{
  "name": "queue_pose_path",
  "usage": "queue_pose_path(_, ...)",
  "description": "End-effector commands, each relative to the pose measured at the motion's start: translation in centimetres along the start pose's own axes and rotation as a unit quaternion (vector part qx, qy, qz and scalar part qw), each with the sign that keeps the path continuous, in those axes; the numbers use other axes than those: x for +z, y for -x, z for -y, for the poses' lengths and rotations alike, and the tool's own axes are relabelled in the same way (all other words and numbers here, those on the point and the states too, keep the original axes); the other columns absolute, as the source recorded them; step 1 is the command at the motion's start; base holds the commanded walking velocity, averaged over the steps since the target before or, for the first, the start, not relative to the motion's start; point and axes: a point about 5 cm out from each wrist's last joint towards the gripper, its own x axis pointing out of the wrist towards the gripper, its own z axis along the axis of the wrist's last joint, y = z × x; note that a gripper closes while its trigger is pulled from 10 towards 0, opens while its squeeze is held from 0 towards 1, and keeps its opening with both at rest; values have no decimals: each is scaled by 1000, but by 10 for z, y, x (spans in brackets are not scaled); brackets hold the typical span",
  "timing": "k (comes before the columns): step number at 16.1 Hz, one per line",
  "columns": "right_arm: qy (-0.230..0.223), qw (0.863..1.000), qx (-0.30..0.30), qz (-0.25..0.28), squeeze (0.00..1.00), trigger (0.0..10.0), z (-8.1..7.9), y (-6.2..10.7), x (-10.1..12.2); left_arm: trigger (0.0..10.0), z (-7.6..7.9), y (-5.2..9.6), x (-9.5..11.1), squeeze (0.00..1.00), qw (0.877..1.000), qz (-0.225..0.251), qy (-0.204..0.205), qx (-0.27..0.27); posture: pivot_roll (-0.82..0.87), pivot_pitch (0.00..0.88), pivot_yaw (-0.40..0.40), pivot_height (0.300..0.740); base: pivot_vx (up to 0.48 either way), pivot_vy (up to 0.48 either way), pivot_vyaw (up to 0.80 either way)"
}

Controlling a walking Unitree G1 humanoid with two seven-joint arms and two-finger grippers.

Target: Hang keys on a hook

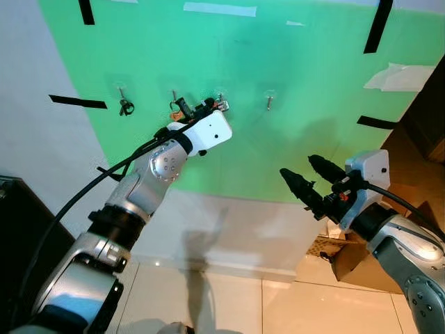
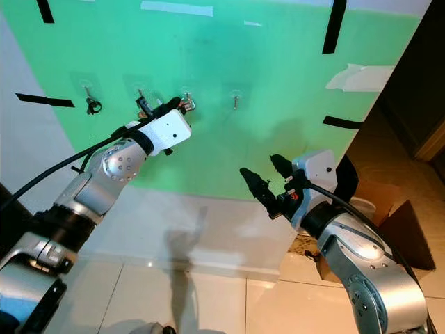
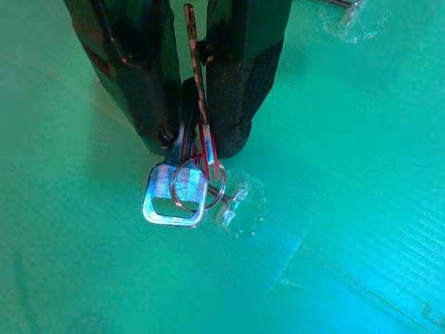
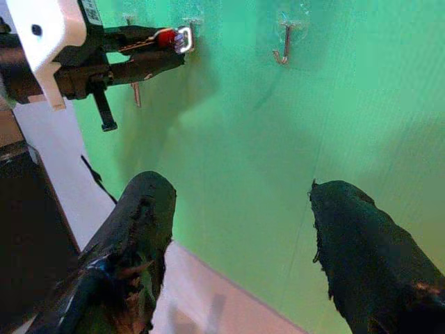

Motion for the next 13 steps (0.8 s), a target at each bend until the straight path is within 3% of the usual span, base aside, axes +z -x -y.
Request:
queue_pose_path(1, 4, 1000, 0, 9, 0, 10000, 1, 2, 7, 10000, -4, -4, 2, 0, 1000, 1, -7, 5, -175, 0, -3, 740, 0, 0, 0)
queue_pose_path(9, 1, 1000, -2, 9, 0, 10000, 0, 1, 6, 10000, 22, -15, -6, 0, 998, -13, -9, -69, -181, 0, 1, 740, 0, 0, 0)
queue_pose_path(13, 3, 1000, -4, 8, 0, 10000, 0, 3, 5, 10000, 26, -12, -11, 0, 997, -26, 27, -75, -181, 0, 7, 740, 0, 0, 0)
